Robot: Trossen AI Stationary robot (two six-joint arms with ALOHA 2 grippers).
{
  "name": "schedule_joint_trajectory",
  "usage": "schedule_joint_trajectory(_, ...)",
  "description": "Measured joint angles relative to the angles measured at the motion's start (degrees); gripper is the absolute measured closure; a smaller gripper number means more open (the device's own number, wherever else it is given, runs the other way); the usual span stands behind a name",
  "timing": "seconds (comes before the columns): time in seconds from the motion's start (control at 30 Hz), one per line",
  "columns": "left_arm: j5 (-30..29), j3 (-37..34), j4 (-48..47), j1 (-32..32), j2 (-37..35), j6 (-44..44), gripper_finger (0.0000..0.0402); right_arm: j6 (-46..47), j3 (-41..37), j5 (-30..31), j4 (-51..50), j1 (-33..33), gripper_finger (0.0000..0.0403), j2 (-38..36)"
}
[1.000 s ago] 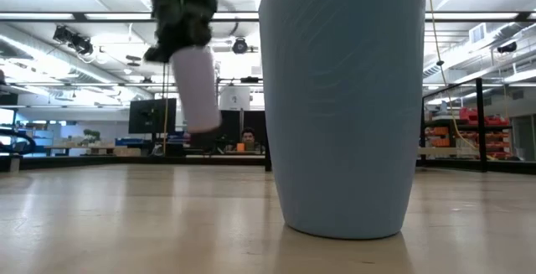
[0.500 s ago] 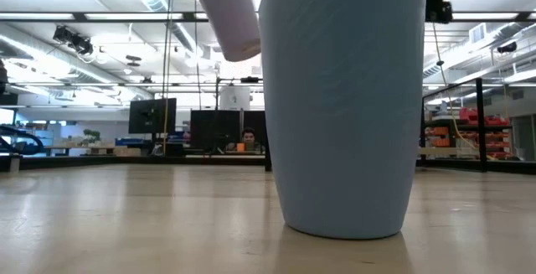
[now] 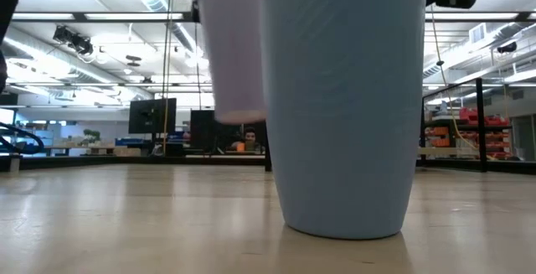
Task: Stack small to large cups/mugs on shelf
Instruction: Move the purple cup to the middle
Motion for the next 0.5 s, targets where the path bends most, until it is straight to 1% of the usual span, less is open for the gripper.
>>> schedule_joint_trajectory(0.2,1.1,0.0,6.85,0.1,3.52,0.06,0.0393,6.5,0.0,4.94,-3.44,6.39,0.0281,3.19)
schedule_joint_trajectory(0.4,1.27,0.0,7.77,0.48,4.43,0.14,0.0393,10.68,0.0,6.88,-6.8,9.81,0.0281,7.59)
schedule_joint_trajectory(0.5,-1.53,0.0,7.25,0.6,4.42,0.31,0.0393,11.52,0.0,8.45,-7.33,10.37,0.0281,9.66)
